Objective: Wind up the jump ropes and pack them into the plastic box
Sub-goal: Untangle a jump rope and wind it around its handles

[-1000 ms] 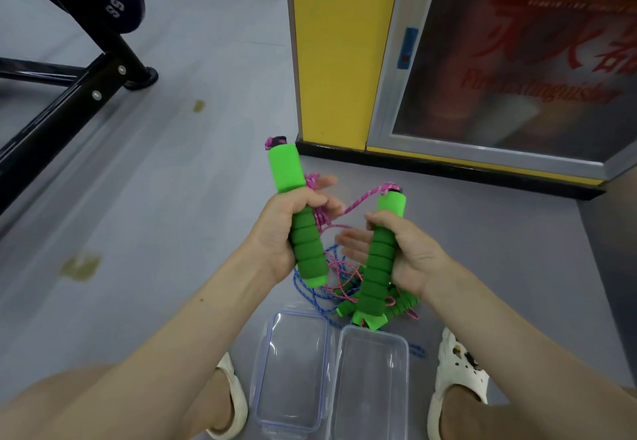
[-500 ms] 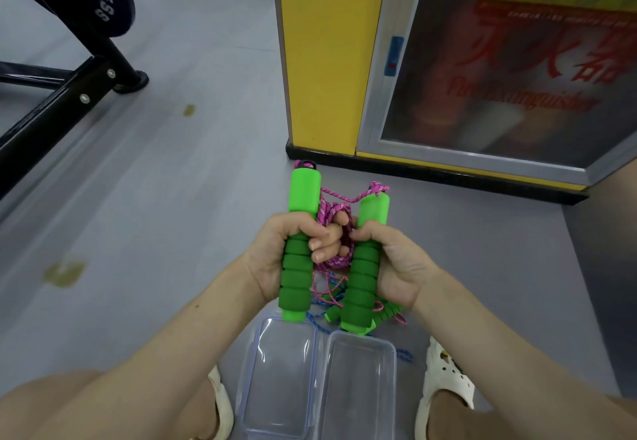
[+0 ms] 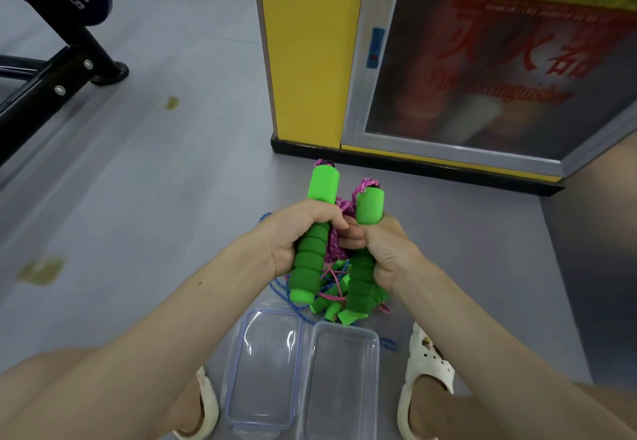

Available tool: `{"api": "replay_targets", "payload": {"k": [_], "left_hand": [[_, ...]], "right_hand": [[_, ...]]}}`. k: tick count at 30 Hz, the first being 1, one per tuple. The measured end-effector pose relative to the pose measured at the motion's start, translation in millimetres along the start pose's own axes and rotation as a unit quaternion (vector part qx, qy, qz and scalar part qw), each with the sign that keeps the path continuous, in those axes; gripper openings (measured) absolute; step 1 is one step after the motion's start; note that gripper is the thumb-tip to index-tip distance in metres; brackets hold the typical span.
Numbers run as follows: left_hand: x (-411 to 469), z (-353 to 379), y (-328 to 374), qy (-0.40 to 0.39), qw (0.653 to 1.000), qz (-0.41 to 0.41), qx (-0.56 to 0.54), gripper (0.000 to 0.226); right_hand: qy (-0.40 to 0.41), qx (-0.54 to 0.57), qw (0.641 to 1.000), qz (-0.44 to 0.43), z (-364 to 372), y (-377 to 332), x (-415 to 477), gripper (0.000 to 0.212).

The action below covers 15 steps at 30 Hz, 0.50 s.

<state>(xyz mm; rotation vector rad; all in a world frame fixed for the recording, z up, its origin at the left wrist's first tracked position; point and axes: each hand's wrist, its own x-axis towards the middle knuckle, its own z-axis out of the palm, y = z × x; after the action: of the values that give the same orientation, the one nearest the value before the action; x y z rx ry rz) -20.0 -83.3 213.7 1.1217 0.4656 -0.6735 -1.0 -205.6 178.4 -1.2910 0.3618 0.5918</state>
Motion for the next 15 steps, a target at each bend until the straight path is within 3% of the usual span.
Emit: {"api": "replay_targets", "payload": {"k": [2,4,7,12,15], "left_hand": [[6,-7,1,0.093,0.985,0.071,0.126,0.008],[6,-20,4,0.125,0.967,0.13,0.182,0.012],[-1,-31,-1,0.051,0.98,0.105,0.16,0.015],[4,-42,-15,0.115,0.973,0.062,0.19,0.022],[3,-46,-12,0.125,0.977,0.069,0.161,0.02]], "right_hand": [[0.065,-0.051,0.996,-0.031,-12,-9,5,0.026],[0.124,-0.054,0.988,-0.073,-30,-24,8,0.04],[0.122,-0.076,0.986,-0.081,-45,-32,3,0.04],[0.084,-0.166,0.983,-0.001,-43,-17,2,0.035],[0.076,-0.211,0.974,-0.022,-44,-18,3,0.033]]}}
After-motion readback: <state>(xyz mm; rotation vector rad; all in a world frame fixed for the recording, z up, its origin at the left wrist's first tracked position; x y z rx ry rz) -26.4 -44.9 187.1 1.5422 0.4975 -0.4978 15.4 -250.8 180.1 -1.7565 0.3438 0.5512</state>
